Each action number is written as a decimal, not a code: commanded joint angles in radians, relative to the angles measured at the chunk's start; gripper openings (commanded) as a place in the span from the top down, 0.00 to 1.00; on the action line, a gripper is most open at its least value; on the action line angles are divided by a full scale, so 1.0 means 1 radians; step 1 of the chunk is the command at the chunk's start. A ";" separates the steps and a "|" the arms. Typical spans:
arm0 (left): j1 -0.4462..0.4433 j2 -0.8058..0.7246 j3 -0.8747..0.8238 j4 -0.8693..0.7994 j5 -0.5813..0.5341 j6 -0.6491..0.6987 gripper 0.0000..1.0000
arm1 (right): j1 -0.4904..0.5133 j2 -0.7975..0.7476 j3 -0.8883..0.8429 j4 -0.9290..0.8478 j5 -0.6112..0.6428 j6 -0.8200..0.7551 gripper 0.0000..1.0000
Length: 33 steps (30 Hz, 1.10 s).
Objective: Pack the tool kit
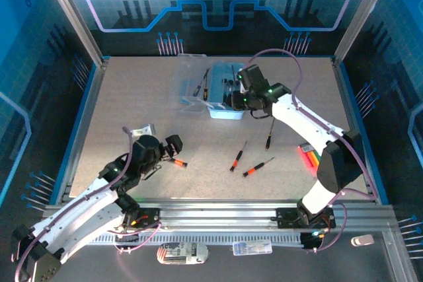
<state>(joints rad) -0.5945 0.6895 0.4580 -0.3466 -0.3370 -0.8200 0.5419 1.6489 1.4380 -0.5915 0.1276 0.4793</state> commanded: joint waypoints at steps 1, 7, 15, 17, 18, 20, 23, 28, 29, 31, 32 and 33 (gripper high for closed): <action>0.008 -0.036 -0.033 0.042 -0.009 -0.043 0.01 | 0.032 0.072 0.094 -0.013 -0.120 0.040 0.83; 0.009 -0.162 -0.082 -0.020 -0.011 -0.078 0.01 | 0.025 0.173 0.202 0.032 -0.180 0.081 0.83; 0.009 -0.131 -0.106 0.055 -0.006 -0.101 0.01 | -0.013 0.404 0.413 0.009 -0.208 0.098 0.83; 0.011 -0.091 -0.107 0.098 0.012 -0.100 0.01 | -0.012 0.441 0.440 -0.002 -0.173 0.083 0.83; 0.010 -0.071 -0.108 0.121 0.020 -0.101 0.01 | -0.017 0.455 0.438 0.010 -0.168 0.091 0.83; 0.011 -0.041 -0.111 0.166 0.034 -0.093 0.01 | -0.032 0.483 0.436 0.030 -0.171 0.112 0.83; 0.011 -0.016 -0.109 0.220 0.060 -0.084 0.01 | -0.049 0.524 0.456 0.045 -0.193 0.118 0.83; 0.011 -0.011 -0.115 0.283 0.100 -0.053 0.01 | -0.069 0.597 0.526 0.022 -0.280 0.105 0.83; 0.012 -0.013 -0.116 0.285 0.109 -0.050 0.01 | -0.071 0.603 0.530 0.022 -0.283 0.106 0.82; 0.012 -0.014 -0.120 0.298 0.120 -0.039 0.01 | -0.072 0.613 0.540 0.024 -0.292 0.110 0.82; 0.010 -0.013 -0.123 0.302 0.117 -0.035 0.01 | -0.070 0.615 0.539 0.027 -0.295 0.115 0.82; 0.012 -0.010 -0.122 0.305 0.113 -0.033 0.01 | -0.071 0.619 0.542 0.027 -0.299 0.124 0.82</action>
<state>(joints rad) -0.5907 0.6807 0.3538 -0.0898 -0.2455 -0.8845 0.4744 2.2307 1.9526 -0.5571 -0.1371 0.5854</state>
